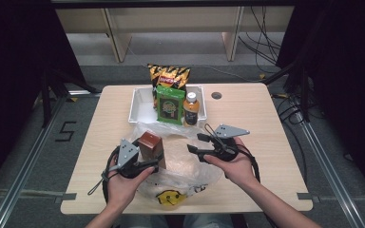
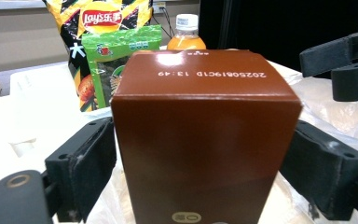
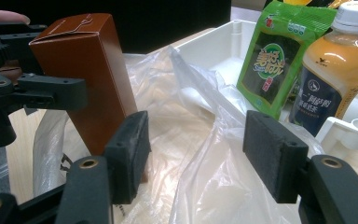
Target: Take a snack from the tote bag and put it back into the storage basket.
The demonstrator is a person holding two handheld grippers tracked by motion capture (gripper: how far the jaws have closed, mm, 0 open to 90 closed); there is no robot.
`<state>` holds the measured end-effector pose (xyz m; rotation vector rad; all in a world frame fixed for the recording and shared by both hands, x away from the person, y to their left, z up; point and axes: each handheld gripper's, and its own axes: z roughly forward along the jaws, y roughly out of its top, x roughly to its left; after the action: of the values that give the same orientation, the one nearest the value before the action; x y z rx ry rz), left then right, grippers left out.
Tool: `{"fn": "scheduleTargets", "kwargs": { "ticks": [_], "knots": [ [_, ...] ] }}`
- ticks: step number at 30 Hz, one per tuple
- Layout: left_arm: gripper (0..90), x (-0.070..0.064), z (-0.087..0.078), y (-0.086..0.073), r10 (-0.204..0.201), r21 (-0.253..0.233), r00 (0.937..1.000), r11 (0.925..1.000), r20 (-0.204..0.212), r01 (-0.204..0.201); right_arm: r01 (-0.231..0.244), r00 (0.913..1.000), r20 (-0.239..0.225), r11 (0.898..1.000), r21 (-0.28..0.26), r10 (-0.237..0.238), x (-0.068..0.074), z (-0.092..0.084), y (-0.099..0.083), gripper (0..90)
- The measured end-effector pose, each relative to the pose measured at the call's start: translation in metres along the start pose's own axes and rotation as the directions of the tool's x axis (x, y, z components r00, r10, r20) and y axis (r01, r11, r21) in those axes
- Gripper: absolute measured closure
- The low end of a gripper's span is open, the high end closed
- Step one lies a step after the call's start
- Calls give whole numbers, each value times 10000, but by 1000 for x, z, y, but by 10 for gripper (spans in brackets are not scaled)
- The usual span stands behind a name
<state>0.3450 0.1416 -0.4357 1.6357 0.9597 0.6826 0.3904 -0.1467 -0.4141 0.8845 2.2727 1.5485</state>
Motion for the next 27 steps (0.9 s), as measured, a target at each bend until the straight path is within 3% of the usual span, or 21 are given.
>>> {"fn": "scheduleTargets", "kwargs": {
  "ticks": [2, 3, 6, 7, 10, 11, 13, 27],
  "knots": [
    [144, 0, 2, -1, -60, -112, 10000, 9999, -2, 60, -149, 9998, -101, 9999, 6, 149, 0, 1, 0, 414],
    [149, 0, 2, -1, -40, -27, 10000, 10000, -28, 40, 131, 9998, 164, 9999, 26, -131, -2, -1, 0, 414],
    [204, 1, 1, -2, -21, -53, 10000, 10000, -55, 20, 215, 9997, 111, 9997, 100, -216, -3, -1, 0, 413],
    [226, 1, 0, -2, -11, -131, 10000, 9999, -43, 10, -15, 10000, 21, 9999, 155, 15, -2, -1, -1, 413],
    [277, 2, 0, -2, -24, -215, 10000, 9998, -57, 23, 110, 9998, 143, 9999, 52, -110, -3, -1, -1, 413],
    [316, 2, -1, -2, -52, -310, 10000, 9995, -25, 52, -122, 9999, 49, 9998, 142, 121, -2, -1, -1, 413],
    [353, 2, -2, -2, -15, -312, 10000, 9995, -62, 13, -70, 9999, 128, 9999, 115, 68, -2, -1, -1, 413],
    [368, 2, -6, 4, -292, -479, 9994, 9985, -200, 282, 6, 10000, -56, 9999, 118, -5, -3, -2, 0, 412]
  ]
}}
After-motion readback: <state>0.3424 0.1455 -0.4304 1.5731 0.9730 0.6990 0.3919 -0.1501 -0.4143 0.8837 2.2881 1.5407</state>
